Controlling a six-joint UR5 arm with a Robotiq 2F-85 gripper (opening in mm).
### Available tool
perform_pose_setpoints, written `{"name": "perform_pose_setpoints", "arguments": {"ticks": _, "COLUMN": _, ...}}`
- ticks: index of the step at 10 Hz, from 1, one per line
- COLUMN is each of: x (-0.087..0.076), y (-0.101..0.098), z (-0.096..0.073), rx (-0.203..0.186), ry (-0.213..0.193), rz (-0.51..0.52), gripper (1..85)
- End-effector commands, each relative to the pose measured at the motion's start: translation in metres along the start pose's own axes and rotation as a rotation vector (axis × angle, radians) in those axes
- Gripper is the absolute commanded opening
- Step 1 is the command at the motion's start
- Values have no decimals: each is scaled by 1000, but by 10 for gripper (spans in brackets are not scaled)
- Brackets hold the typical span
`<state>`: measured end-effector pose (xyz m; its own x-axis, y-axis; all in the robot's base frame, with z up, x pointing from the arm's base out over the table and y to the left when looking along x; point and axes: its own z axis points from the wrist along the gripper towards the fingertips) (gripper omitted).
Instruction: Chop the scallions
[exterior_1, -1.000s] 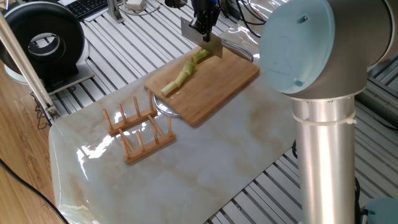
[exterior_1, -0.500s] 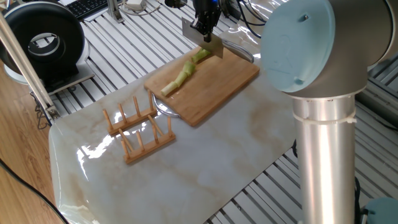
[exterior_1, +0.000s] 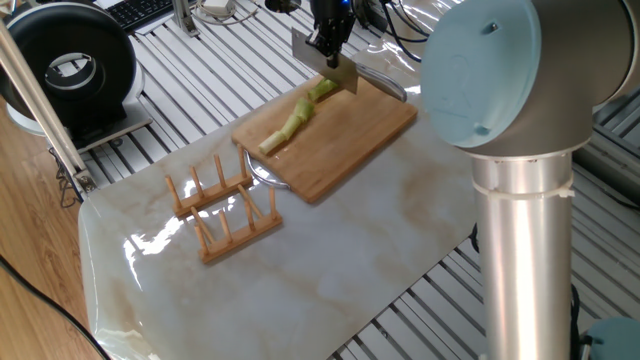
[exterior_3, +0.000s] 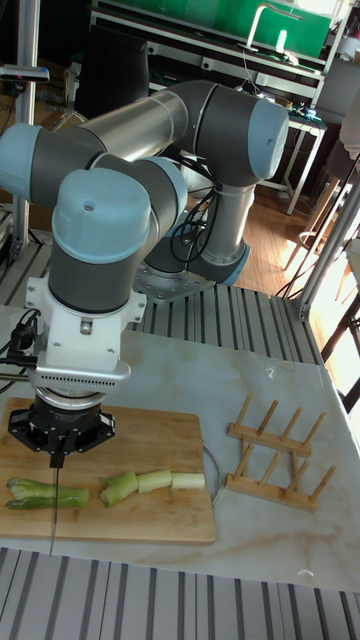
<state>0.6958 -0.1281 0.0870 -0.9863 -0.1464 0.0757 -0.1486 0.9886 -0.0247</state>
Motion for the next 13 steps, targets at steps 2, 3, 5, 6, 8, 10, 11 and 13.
{"name": "perform_pose_setpoints", "arguments": {"ticks": 2, "x": -5, "y": 4, "z": 0, "rx": -21, "ry": -22, "rz": 4, "gripper": 13}}
{"name": "perform_pose_setpoints", "arguments": {"ticks": 3, "x": -6, "y": 3, "z": 0, "rx": -21, "ry": -24, "rz": 2, "gripper": 13}}
{"name": "perform_pose_setpoints", "arguments": {"ticks": 5, "x": -8, "y": 2, "z": 3, "rx": -23, "ry": -29, "rz": 2, "gripper": 13}}
{"name": "perform_pose_setpoints", "arguments": {"ticks": 6, "x": -8, "y": 2, "z": 3, "rx": -25, "ry": -29, "rz": 3, "gripper": 13}}
{"name": "perform_pose_setpoints", "arguments": {"ticks": 8, "x": -9, "y": 2, "z": 3, "rx": -23, "ry": -29, "rz": 2, "gripper": 13}}
{"name": "perform_pose_setpoints", "arguments": {"ticks": 10, "x": -9, "y": 0, "z": 4, "rx": -16, "ry": -26, "rz": 1, "gripper": 13}}
{"name": "perform_pose_setpoints", "arguments": {"ticks": 11, "x": -9, "y": 1, "z": 5, "rx": -16, "ry": -25, "rz": -1, "gripper": 13}}
{"name": "perform_pose_setpoints", "arguments": {"ticks": 13, "x": -8, "y": 2, "z": 7, "rx": -19, "ry": -17, "rz": -6, "gripper": 13}}
